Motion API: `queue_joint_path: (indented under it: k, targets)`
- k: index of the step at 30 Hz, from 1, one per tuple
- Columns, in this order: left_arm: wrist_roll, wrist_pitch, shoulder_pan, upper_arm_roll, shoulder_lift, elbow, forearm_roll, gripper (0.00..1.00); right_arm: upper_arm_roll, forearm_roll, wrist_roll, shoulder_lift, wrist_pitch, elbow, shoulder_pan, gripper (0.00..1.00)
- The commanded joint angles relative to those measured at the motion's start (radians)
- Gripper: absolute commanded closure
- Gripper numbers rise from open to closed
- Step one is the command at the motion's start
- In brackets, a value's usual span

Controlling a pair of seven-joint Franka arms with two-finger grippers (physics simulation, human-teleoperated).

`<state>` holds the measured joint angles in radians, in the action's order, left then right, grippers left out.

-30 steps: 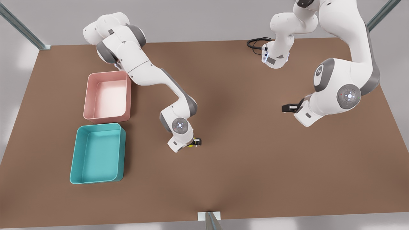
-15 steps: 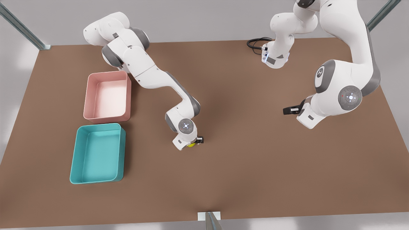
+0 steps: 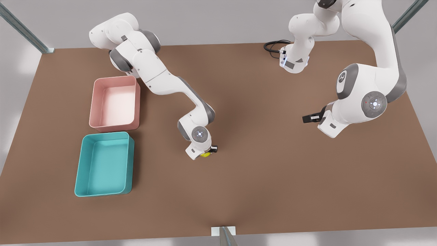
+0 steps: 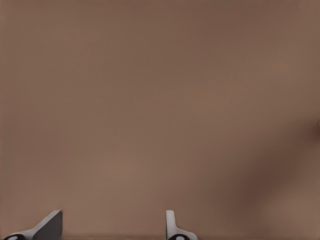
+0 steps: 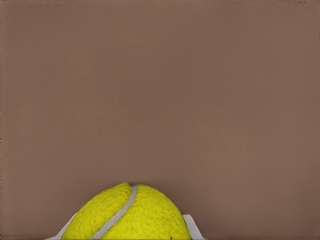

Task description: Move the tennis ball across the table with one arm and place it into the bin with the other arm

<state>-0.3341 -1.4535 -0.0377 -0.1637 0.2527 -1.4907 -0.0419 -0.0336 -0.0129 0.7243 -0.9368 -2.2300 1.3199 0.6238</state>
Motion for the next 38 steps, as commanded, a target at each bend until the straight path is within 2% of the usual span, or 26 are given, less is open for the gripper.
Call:
queue_joint_path:
  k: [1, 3, 6, 10, 12, 16, 17, 18, 19, 20, 24, 25, 28, 31, 33, 38]
  targets:
    - [-0.034, 0.007, 0.001, 0.0, -0.001, 0.0, 0.001, 0.0, 0.0, 0.007, 0.003, 0.007, 0.012, -0.001, -0.001, 0.39]
    - [-0.034, 0.007, -0.001, 0.0, -0.001, 0.0, 0.001, 0.0, 0.0, 0.005, -0.028, 0.042, 0.036, 0.001, -0.033, 0.39]
    - [-0.034, 0.007, -0.001, 0.0, -0.001, 0.0, 0.001, 0.0, -0.005, 0.002, -0.249, 0.121, 0.214, 0.001, -0.141, 0.39]
    - [-0.026, -0.008, -0.014, -0.028, 0.011, 0.004, 0.001, 0.0, -0.002, 0.01, -0.657, 0.21, 0.458, -0.001, -0.417, 0.39]
    - [-0.026, -0.015, -0.013, -0.028, 0.016, 0.007, -0.001, 0.0, 0.063, 0.056, -0.887, 0.239, 0.487, -0.01, -0.495, 0.39]
    - [-0.029, 0.008, -0.008, -0.03, 0.023, 0.007, -0.001, 0.0, 0.196, 0.056, -1.042, 0.254, 0.489, -0.01, -0.509, 0.39]
    - [-0.034, 0.036, -0.01, -0.03, 0.023, 0.006, -0.004, 0.0, 0.216, 0.056, -1.053, 0.247, 0.487, -0.01, -0.509, 0.39]
    - [-0.033, 0.042, -0.008, -0.03, 0.023, 0.006, -0.004, 0.0, 0.219, 0.053, -1.051, 0.237, 0.487, -0.01, -0.509, 0.33]
    - [-0.033, 0.042, -0.007, -0.03, 0.023, 0.006, -0.006, 0.0, 0.219, 0.053, -1.042, 0.236, 0.487, -0.01, -0.509, 0.1]
    - [-0.034, 0.042, -0.008, -0.03, 0.028, 0.006, -0.009, 0.0, 0.219, 0.051, -1.04, 0.23, 0.487, -0.01, -0.509, 0.0]
    - [-0.033, 0.041, -0.013, -0.033, 0.03, 0.004, -0.01, 0.0, 0.21, 0.037, -0.991, 0.24, 0.489, -0.016, -0.504, 0.0]
    - [-0.033, 0.042, -0.01, -0.039, 0.028, 0.006, -0.01, 0.0, 0.178, 0.039, -0.881, 0.297, 0.533, -0.03, -0.503, 0.0]
    - [-0.031, 0.041, -0.007, -0.04, 0.028, 0.006, -0.009, 0.0, 0.152, 0.073, -0.603, 0.487, 0.645, -0.03, -0.472, 0.0]
    - [-0.033, 0.041, -0.004, -0.04, 0.03, 0.006, -0.01, 0.0, 0.14, 0.054, -0.629, 0.628, 0.748, 0.008, -0.509, 0.0]
    - [-0.034, 0.048, -0.004, -0.04, 0.03, 0.004, -0.013, 0.0, 0.126, 0.062, -0.634, 0.743, 0.765, 0.104, -0.53, 0.0]
    - [-0.033, 0.053, -0.004, -0.04, 0.028, 0.006, -0.012, 0.0, 0.106, 0.053, -0.634, 0.759, 0.794, 0.104, -0.544, 0.0]
